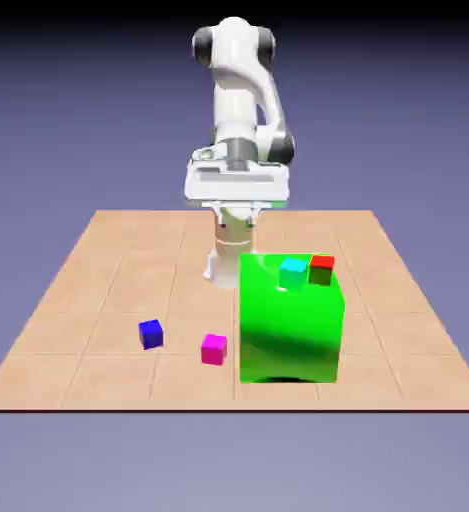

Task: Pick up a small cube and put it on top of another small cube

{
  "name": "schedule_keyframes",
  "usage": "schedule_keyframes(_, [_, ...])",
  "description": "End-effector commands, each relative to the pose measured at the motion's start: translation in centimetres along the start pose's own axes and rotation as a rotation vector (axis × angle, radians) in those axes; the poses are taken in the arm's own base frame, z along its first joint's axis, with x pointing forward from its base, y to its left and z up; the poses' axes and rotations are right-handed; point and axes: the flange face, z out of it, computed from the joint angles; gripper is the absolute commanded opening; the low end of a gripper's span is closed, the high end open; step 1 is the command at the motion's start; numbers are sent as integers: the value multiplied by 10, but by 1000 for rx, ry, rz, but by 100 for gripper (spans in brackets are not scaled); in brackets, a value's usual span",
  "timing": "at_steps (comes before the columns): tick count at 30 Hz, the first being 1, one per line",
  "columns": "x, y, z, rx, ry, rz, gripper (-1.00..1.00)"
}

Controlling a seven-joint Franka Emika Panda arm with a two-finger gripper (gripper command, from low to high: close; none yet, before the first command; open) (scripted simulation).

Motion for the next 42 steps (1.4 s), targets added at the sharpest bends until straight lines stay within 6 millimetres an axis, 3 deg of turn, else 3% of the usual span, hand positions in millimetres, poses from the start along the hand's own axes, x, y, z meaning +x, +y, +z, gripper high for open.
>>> schedule_keyframes(1, [4, 3, -1, 6, -7, -17, 0])
schedule_keyframes(12, [36, 48, 5, 79, -105, -207, 0])
schedule_keyframes(23, [44, 104, 39, 178, -234, -397, 0])
schedule_keyframes(32, [29, 152, 83, 282, -356, -554, 0])
schedule_keyframes(42, [-15, 207, 137, 426, -502, -725, 0])
